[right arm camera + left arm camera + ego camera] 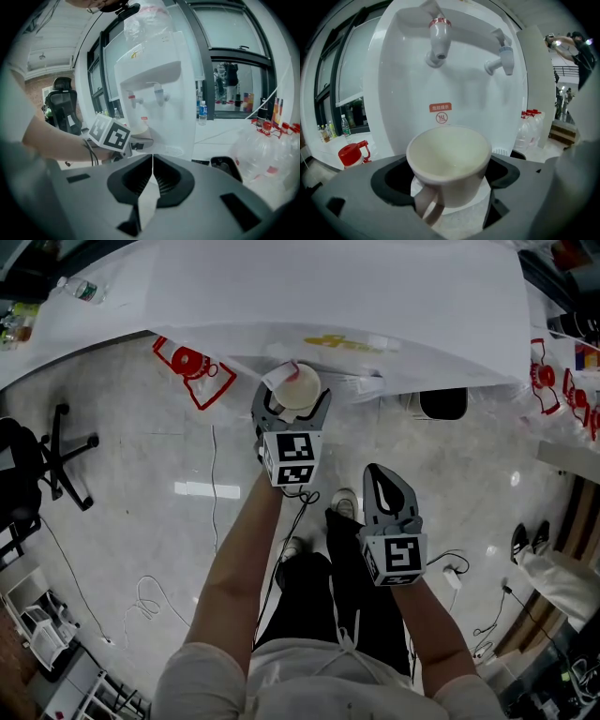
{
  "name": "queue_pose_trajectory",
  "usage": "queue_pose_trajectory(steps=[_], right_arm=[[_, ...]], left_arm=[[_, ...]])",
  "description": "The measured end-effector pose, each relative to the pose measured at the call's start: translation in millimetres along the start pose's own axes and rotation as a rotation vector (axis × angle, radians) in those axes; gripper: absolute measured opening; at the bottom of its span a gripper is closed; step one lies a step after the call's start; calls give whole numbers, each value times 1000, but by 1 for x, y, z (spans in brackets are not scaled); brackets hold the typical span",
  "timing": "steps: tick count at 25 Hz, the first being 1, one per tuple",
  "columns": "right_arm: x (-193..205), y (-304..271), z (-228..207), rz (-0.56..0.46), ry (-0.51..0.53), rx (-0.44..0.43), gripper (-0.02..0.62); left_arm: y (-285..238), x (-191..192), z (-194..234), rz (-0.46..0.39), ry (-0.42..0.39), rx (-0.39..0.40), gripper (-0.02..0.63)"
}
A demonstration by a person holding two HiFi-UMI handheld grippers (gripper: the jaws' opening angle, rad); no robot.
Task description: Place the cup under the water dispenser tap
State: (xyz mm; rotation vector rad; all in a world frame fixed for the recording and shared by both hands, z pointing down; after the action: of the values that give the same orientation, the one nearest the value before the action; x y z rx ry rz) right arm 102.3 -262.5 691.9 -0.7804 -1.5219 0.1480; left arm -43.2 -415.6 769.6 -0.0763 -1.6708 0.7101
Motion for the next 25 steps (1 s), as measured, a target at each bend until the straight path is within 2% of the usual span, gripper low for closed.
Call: queue_pose_trajectory(steps=[9, 16, 19, 23, 24, 25], right_arm=[[-2, 19, 23, 59, 31, -86, 29], [-26, 46, 37, 37, 39, -79, 29], [-52, 65, 47, -13, 42, -65, 29], [-84, 96, 64, -72, 3, -61, 29], [-91, 104, 69, -79, -9, -59, 29], [-98, 112, 75, -84, -18, -58, 29]], left_arm=[[23, -11, -3, 8, -30, -29, 457], [65, -47, 0, -21, -21, -15, 459], [96, -65, -4, -34, 10, 2, 457], [147, -87, -16, -20, 99, 57, 449], [162, -93, -19, -21, 115, 60, 429], [177, -99, -20, -25, 126, 53, 378]])
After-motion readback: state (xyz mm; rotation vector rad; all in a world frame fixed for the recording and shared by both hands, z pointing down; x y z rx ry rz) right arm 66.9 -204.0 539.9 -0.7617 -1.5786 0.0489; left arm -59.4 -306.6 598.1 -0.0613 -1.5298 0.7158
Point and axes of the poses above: the fingertips, and each gripper's own axes: y backward along the fingers, z to its left, x out of its underside, the point moved 4 cm from there along y, backward along the fingers
